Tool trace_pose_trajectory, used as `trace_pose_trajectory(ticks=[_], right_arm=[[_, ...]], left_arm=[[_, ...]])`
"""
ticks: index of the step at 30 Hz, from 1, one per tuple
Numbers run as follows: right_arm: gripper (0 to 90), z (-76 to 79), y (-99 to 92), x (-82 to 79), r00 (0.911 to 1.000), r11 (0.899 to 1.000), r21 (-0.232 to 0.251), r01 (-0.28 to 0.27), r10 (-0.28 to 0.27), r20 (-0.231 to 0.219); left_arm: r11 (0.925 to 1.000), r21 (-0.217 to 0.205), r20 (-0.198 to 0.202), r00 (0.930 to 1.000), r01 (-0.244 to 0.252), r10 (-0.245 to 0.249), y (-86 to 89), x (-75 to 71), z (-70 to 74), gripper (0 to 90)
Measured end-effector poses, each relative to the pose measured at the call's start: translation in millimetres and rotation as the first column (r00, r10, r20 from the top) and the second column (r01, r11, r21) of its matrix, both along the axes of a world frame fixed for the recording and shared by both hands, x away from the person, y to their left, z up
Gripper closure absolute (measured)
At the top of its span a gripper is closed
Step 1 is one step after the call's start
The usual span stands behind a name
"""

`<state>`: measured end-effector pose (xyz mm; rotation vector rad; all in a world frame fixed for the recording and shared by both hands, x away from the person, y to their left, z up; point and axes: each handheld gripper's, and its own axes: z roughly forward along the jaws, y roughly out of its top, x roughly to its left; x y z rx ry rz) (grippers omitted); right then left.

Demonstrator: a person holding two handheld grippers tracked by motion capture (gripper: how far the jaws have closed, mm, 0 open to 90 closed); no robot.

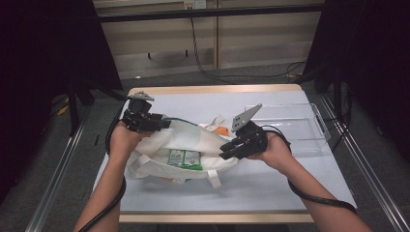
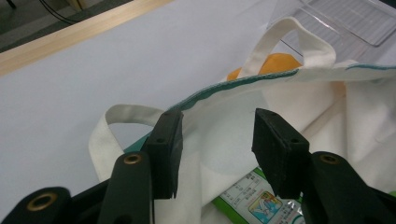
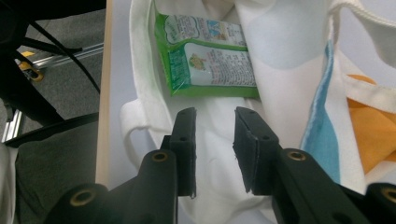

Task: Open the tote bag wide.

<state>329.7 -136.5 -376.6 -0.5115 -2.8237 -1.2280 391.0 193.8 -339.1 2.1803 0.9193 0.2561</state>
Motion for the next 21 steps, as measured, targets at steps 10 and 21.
trace_pose_trajectory(ticks=[10, 21], right_arm=[[77.0, 2.9, 9.4, 9.0, 0.9994, 0.999, 0.005, 0.034, -0.034, 0.010], [81.9, 1.8, 15.2, 13.0, 0.9989, 0.999, 0.005, 0.045, -0.045, 0.012]], left_arm=[[0.9992, 0.017, 0.011, 0.9993, 0.037, -0.037, -0.3, -10.3, 3.9, 59.1], [0.9987, 0.008, 0.007, 0.9987, 0.051, -0.051, -3.0, -21.0, -2.1, 68.0]])
